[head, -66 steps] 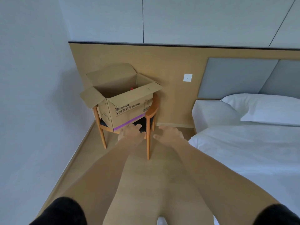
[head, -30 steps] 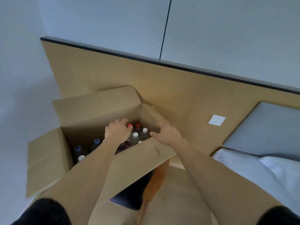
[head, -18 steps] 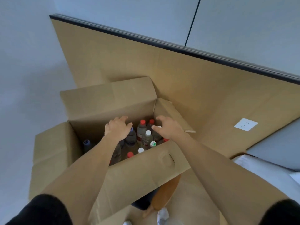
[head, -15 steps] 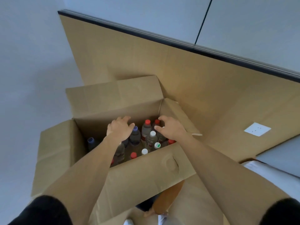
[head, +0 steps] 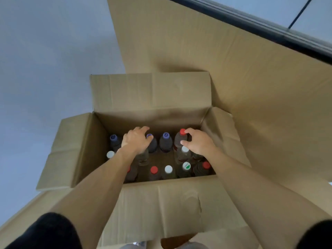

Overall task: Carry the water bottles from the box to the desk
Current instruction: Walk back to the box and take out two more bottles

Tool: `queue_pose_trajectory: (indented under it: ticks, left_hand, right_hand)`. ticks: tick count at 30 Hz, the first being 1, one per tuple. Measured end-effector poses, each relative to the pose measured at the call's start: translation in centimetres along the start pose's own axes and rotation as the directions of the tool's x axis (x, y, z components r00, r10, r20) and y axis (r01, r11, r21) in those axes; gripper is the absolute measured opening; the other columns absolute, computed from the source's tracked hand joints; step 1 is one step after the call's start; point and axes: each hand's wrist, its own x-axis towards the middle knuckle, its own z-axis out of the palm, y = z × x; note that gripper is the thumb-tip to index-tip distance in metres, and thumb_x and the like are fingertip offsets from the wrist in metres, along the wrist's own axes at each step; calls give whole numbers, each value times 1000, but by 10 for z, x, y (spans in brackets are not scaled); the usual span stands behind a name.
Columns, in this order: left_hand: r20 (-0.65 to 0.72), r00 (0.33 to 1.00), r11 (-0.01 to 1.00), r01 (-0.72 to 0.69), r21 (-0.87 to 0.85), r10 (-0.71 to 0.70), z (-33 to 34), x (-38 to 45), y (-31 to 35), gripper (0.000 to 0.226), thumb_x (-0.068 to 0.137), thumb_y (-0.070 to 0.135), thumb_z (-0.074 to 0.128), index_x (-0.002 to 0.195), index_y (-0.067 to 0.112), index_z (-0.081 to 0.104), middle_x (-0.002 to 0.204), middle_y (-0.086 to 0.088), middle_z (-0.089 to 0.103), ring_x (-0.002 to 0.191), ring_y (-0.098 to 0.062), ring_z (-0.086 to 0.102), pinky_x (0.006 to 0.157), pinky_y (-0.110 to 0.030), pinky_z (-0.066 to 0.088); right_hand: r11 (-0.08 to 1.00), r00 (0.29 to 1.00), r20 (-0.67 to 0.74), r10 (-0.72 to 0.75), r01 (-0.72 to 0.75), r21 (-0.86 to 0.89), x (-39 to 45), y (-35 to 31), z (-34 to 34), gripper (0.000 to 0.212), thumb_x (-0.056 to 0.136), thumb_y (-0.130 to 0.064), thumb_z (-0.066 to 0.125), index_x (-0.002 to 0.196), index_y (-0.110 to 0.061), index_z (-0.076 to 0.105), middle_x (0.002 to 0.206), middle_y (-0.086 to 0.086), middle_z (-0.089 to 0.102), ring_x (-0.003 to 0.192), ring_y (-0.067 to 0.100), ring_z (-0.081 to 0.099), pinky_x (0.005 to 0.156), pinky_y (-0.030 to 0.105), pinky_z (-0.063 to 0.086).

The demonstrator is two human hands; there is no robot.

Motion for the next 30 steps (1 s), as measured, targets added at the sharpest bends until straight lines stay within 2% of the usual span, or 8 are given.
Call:
queue_pose_trajectory:
  ticks: [4, 12, 16, 20, 25, 30]
  left_hand:
    - [10, 999, 999, 43, -8, -43, 7, 8, -11, 55, 102, 50, 47, 151, 27, 40, 149, -11, 47, 132, -36, 48, 106, -48, 42]
    - [42, 995, 996, 88, -17, -87, 17, 16, -32, 57, 102, 46, 52, 152, 22, 41, 148, -13, 48, 132, -36, 49, 107, -51, 42]
    - [129, 988, 997, 83, 8, -83, 26, 22, -36, 60, 97, 40, 62, 151, 22, 41, 145, -12, 51, 131, -34, 50, 105, -47, 44]
    - [229, 969, 994, 75, 80, -92, 40, 29, -37, 54, 93, 29, 66, 144, 28, 48, 142, -7, 55, 128, -31, 54, 100, -45, 49]
    - [270, 958, 991, 66, 116, -96, 58, 41, -36, 57, 88, 24, 71, 141, 31, 51, 136, -6, 58, 124, -31, 58, 96, -43, 51]
    - [285, 956, 994, 50, 99, -77, 72, 50, -47, 64, 82, 23, 79, 140, 27, 51, 136, -6, 59, 124, -30, 58, 99, -46, 50]
  right_hand:
    - [1000, 999, 40, -13, 13, -7, 18, 10, 8, 59, 95, -46, 62, 147, -26, 43, 136, 7, 57, 123, 30, 54, 95, 37, 46]
    - [999, 993, 113, -26, 30, -31, 42, 11, 24, 61, 93, -42, 67, 147, -25, 45, 143, 6, 54, 130, 29, 51, 104, 40, 46]
    - [997, 984, 175, -9, 23, -80, 52, 14, 35, 60, 93, -33, 68, 147, -23, 45, 145, 7, 52, 132, 30, 49, 107, 40, 44]
    - [993, 976, 218, 14, 13, -121, 61, 21, 49, 59, 94, -16, 65, 149, -21, 44, 146, 8, 52, 133, 30, 49, 108, 38, 44]
    - [977, 962, 273, -25, 82, -198, 71, 30, 66, 46, 91, -13, 69, 135, -19, 56, 132, 9, 60, 123, 30, 56, 100, 42, 49]
    - [957, 961, 261, -86, 152, -246, 79, 37, 77, 46, 88, -16, 71, 131, -23, 57, 128, 6, 63, 120, 30, 58, 95, 40, 51]
